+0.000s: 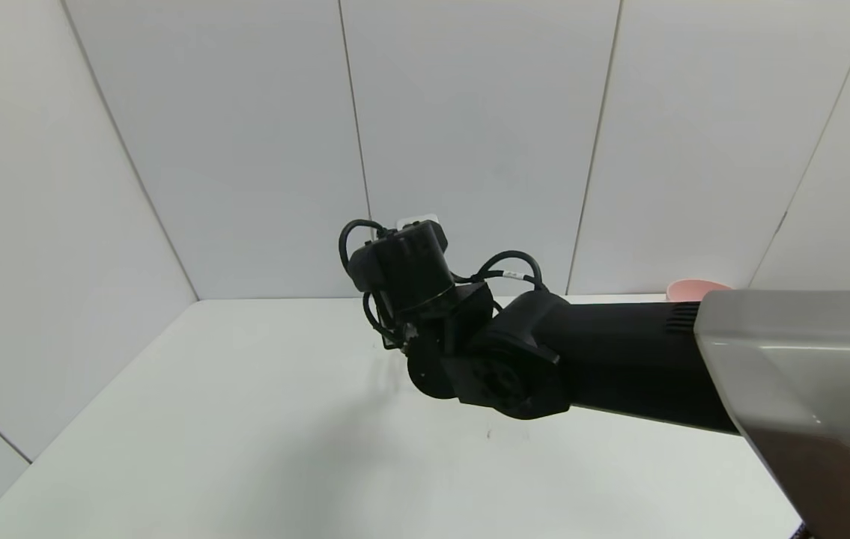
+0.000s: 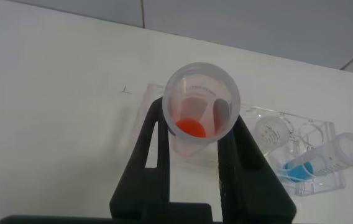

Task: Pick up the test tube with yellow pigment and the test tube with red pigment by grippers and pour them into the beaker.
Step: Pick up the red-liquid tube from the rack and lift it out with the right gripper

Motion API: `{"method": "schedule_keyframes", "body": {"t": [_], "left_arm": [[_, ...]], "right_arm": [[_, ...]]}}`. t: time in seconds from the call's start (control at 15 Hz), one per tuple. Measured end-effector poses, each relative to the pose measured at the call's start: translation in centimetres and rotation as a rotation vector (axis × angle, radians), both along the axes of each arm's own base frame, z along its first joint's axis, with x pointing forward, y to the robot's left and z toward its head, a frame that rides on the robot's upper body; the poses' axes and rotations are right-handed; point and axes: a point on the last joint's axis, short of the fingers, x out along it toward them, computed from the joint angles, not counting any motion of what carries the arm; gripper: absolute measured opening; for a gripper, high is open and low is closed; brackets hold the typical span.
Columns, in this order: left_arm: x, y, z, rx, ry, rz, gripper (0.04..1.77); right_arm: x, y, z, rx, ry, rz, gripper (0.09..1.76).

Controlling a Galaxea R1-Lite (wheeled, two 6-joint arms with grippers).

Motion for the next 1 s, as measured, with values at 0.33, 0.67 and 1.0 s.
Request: {"method": "schedule_keyframes", "body": {"t": [0.33, 0.67, 1.0], "left_arm": [[0.0, 0.0, 0.0, 0.0, 0.0, 0.0, 1.72], [0.0, 0.0, 0.0, 0.0, 0.0, 0.0, 1.72], [0.0, 0.0, 0.0, 0.0, 0.0, 0.0, 1.72]], "right_arm": [[-2.0, -2.3, -0.6, -0.087, 0.13, 0.078, 0.5], [-5.0, -7.7, 0.5, -0.14, 0.241, 0.227, 0.5], [-5.9, -17.1, 3.0, -0.156, 0.281, 0.342, 0.5]]}}
